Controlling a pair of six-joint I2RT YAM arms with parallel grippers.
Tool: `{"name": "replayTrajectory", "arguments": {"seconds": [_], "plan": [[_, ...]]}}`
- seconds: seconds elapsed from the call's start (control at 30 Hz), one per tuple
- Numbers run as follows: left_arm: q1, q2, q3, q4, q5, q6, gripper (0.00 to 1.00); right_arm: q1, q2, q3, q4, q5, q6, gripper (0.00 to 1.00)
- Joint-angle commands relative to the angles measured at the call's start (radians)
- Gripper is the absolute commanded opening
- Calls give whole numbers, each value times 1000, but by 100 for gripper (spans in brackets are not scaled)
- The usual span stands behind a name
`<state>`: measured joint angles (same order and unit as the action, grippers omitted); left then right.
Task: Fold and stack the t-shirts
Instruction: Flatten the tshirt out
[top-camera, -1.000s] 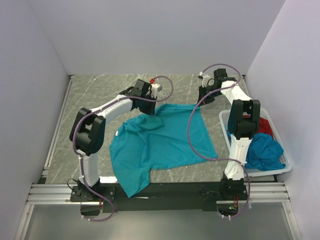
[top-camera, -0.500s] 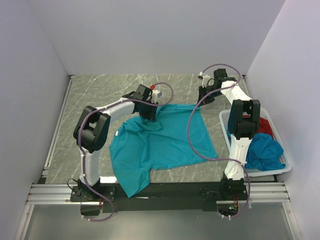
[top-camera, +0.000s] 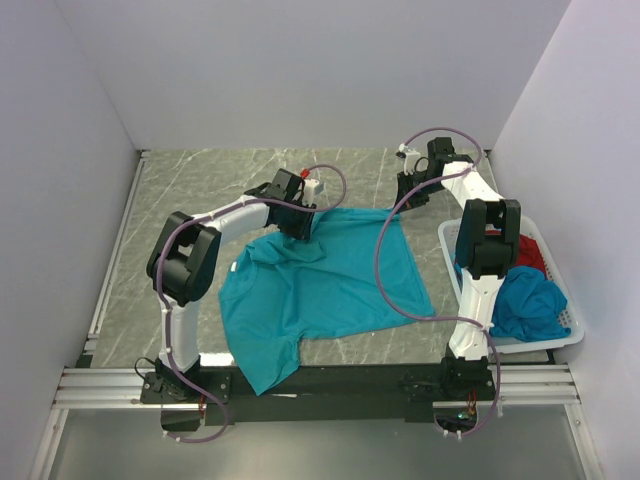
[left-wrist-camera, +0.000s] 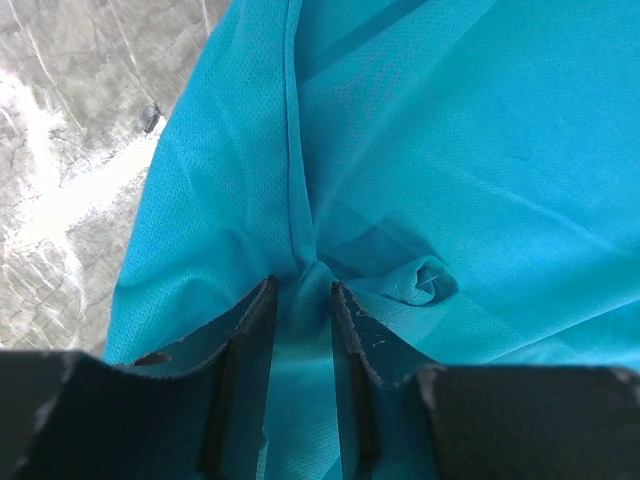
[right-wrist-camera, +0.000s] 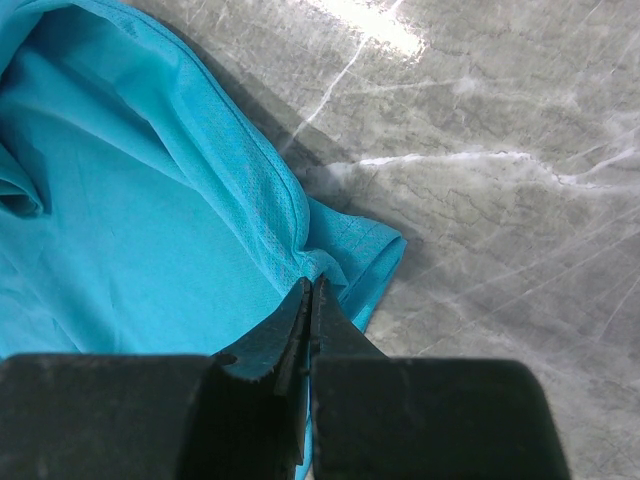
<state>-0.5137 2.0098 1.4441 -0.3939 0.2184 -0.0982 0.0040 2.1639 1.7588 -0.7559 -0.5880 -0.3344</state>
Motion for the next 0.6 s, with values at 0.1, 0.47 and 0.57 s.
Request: {"name": "replayTrajectory", "arguments": {"seconds": [0.1,0.47,0.57], "plan": [[3,-46,55,-11,-11,3,35,2,-29,8,-14,-13,-11,0],[7,-51,88,-36,-8,5,39,1,-32,10,-16,-13,-11,0],[7,-45,88,-43,-11,11,39,2,-30,8,-16,-13,-11,0]]}}
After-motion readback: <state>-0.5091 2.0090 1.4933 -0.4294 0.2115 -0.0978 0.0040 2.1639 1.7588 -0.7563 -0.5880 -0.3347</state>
